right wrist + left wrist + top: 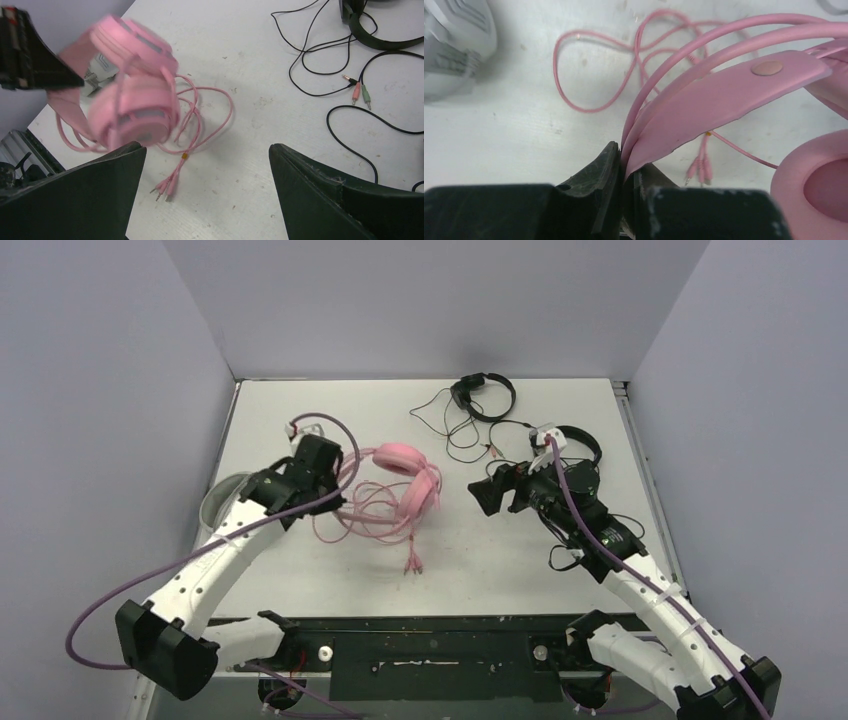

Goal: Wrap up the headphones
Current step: Wrap the headphones cable around the headphones.

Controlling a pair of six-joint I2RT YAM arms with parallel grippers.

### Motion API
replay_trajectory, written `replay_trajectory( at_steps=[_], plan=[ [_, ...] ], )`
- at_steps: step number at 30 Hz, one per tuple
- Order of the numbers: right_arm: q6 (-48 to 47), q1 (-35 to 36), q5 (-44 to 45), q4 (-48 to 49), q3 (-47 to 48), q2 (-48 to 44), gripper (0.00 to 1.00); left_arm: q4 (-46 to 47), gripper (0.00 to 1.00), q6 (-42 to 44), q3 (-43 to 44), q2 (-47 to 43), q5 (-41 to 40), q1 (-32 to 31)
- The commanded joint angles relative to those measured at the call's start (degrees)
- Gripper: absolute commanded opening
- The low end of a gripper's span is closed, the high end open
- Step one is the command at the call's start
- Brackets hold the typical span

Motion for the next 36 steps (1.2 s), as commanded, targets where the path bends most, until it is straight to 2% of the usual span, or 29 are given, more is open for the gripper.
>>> replay_trajectory(
  at_steps=[1, 4, 6, 9, 16, 21, 24, 29, 32, 36],
  plan=[
    [-1.8, 0.2, -0.5, 4.6, -1.6, -4.1, 1.00, -5.6, 0.00, 3.3, 15.9, -2.4, 6.4, 8.7],
    [-3.4, 0.3, -1.2, 6.8, -3.6, -7.4, 1.00, -8.4, 0.00, 7.1, 23.8, -0.2, 16.0, 15.9],
    [-4.9, 0.3, -2.7, 10.0, -4.7, -8.4, 1.00, -10.4, 0.00, 9.2, 29.9, 1.6, 19.4, 17.5],
    [-7.0, 0.4, -7.5, 15.1, -6.4, -8.1, 1.00, -13.0, 0.00, 9.2, 39.6, 4.9, 17.9, 14.6],
    [-7.5, 0.9, -12.3, 26.7, -6.5, 1.5, 1.00, -9.9, 0.00, 1.1, 51.2, 8.4, 27.2, 15.0],
    [-7.0, 3.2, -12.1, 38.9, -10.0, 7.7, 1.00, -13.4, 0.00, -1.5, 67.2, 11.8, 24.7, 15.7],
    [-7.8, 4.6, -12.9, 43.6, -7.8, 13.0, 1.00, -14.7, 0.00, -4.0, 74.2, 13.8, 25.4, 15.7],
    [-9.8, 9.2, -9.1, 43.9, 0.2, 22.0, 1.00, -12.0, 0.00, -8.1, 77.2, 13.8, 25.7, 15.9],
    [-9.1, 12.3, -3.4, 44.4, 3.1, 25.7, 1.00, -9.2, 0.00, -10.7, 77.0, 13.3, 25.9, 16.0],
    [-7.6, 14.8, -1.7, 46.1, 5.6, 29.6, 0.99, -5.3, 0.00, -14.0, 76.4, 13.0, 28.1, 16.1]
  ],
)
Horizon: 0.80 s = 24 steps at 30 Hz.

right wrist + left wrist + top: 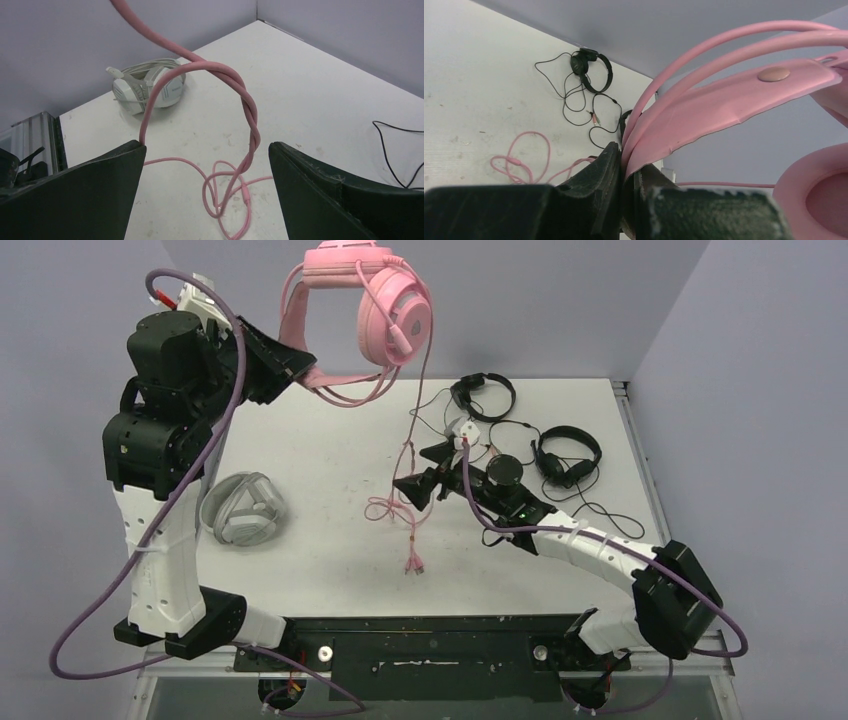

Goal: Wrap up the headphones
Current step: Wrap the headphones cable around the headphones.

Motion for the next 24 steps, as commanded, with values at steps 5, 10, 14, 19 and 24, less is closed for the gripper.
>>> replay_trajectory(
  at_steps=[5, 10, 14, 19, 24],
  plan=[
    [1.9, 2.3, 8.7, 6.3, 4.0, 2.3, 0.94, 11.6, 0.00, -7.7, 1.7, -0.7, 0.9, 0.4],
    [3.3, 2.4, 10.8, 2.9, 3.8, -0.5, 0.90, 13.4, 0.00, -8.3, -1.3, -1.0, 0.4, 0.3],
    [4.6, 2.4, 15.4, -1.9, 2.8, -5.1, 0.91, 15.1, 0.00, -8.4, -3.3, -1.5, -0.7, 0.3],
    [4.2, 2.2, 23.2, -10.6, 2.1, -11.7, 0.97, 15.2, 0.00, -7.9, -3.4, -1.7, -1.6, 0.5],
    [3.1, 2.2, 27.4, -18.5, 2.5, -16.7, 1.00, 15.5, 0.00, -7.8, -4.0, -2.1, -2.2, 0.5]
  ],
)
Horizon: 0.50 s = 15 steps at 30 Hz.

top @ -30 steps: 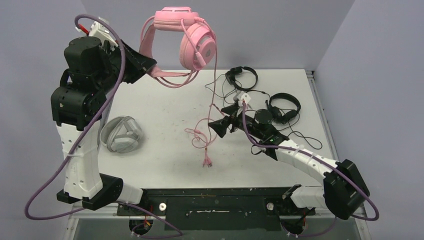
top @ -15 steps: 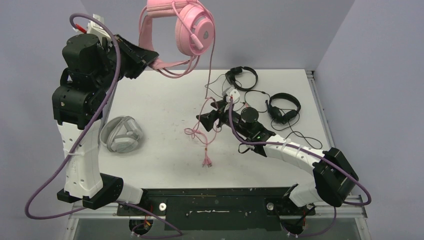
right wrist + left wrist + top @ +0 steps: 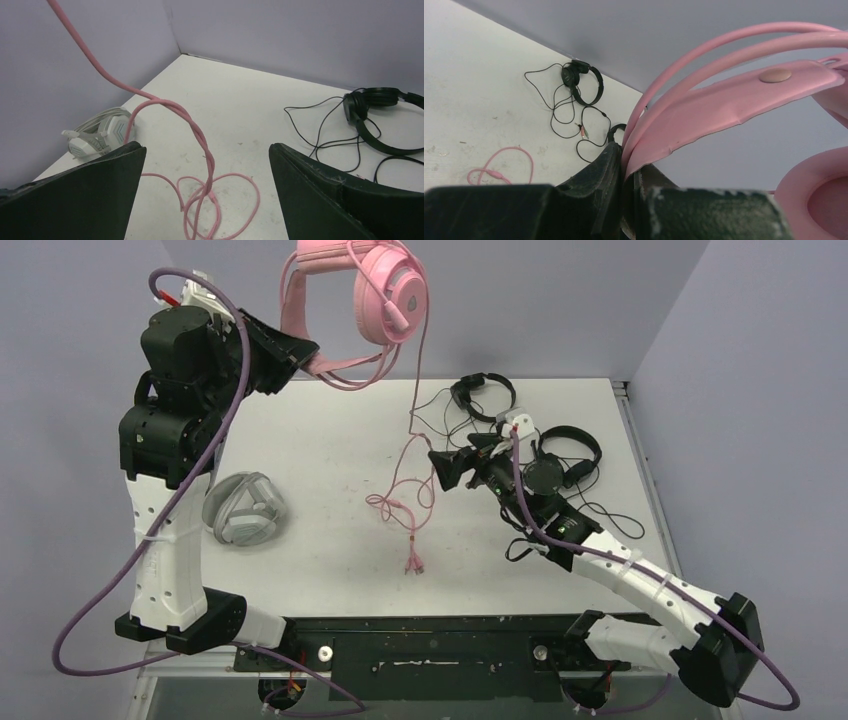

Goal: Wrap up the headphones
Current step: Wrap the headphones cable around the headphones.

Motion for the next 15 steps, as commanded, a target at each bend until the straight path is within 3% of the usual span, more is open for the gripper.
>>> replay_trajectory(
  at_steps=[1, 9, 12, 15],
  plan=[
    [-0.3, 0.3, 5.3, -8.0, 1.1, -4.1, 1.00, 8.9, 0.00, -2.3, 0.1, -2.4, -0.7, 0.4],
    [9.7, 5.0, 3.4, -7.5, 4.8, -1.1, 0.82, 9.8, 0.00, -2.4, -1.9, -3.3, -1.1, 0.4],
    [10.4, 8.4, 6.0, -6.2, 6.8, 2.4, 0.81, 10.2, 0.00, -2.7, -1.9, -3.3, -0.1, 0.4],
    [11.8, 9.6, 9.2, -5.5, 9.1, 6.0, 0.72, 10.1, 0.00, -2.9, -1.6, -3.4, 0.0, 0.4]
  ],
)
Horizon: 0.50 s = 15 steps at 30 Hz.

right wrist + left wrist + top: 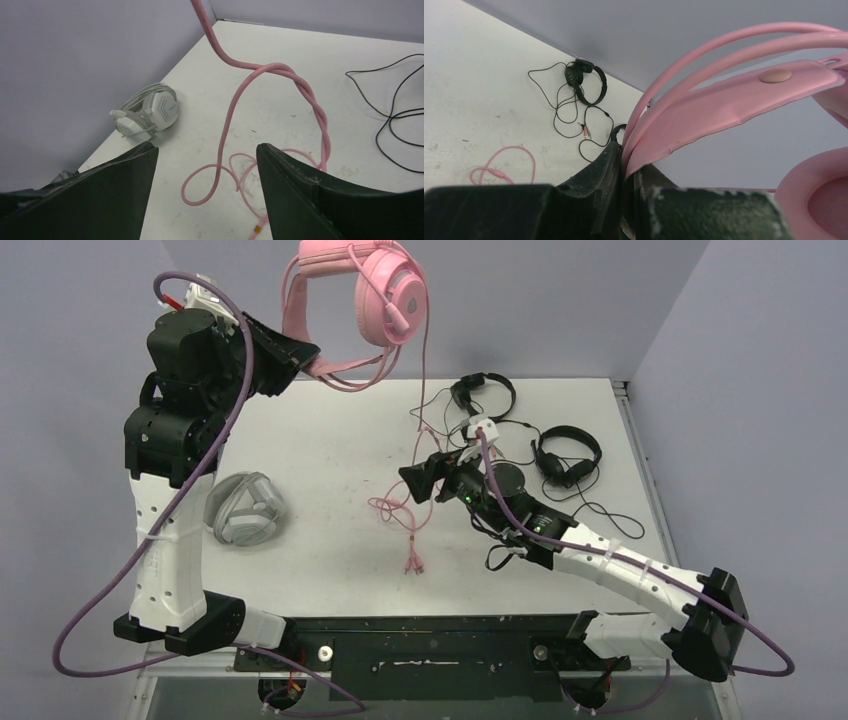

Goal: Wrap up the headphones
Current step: Wrap the headphones cable around the headphones.

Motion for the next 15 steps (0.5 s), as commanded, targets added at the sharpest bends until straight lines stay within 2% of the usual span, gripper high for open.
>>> replay_trajectory(
  at_steps=[1, 4, 8, 9, 11, 12, 15],
  plan=[
    [3.8, 1.7, 6.2, 3.3, 4.6, 4.5, 0.69, 8.4, 0.00, -2.7, 1.6, -2.5, 0.7, 0.3],
    [4.1, 1.7, 9.9, 4.8, 6.5, 8.6, 0.64, 7.9, 0.00, -2.7, 2.3, -2.6, 0.2, 0.4],
    [2.6, 1.5, 9.5, 5.5, 10.5, 15.2, 0.55, 7.3, 0.00, -2.3, 3.0, -2.4, -1.6, 0.4],
    [2.5, 1.3, 9.5, 4.9, 11.3, 16.8, 0.48, 7.3, 0.00, -2.1, 3.0, -2.2, -2.4, 0.5],
    [2.7, 0.5, 9.7, 4.2, 11.4, 17.7, 0.18, 7.7, 0.00, -1.7, 2.8, -1.9, -5.0, 0.5],
    [3.3, -0.1, 9.2, 3.9, 10.7, 17.3, 0.00, 8.2, 0.00, -1.4, 2.6, -1.6, -6.4, 0.6],
    [3.9, -2.2, 8.9, 1.5, 7.3, 13.3, 0.00, 8.2, 0.00, 0.7, 6.8, 2.2, -11.6, 2.1]
  ],
)
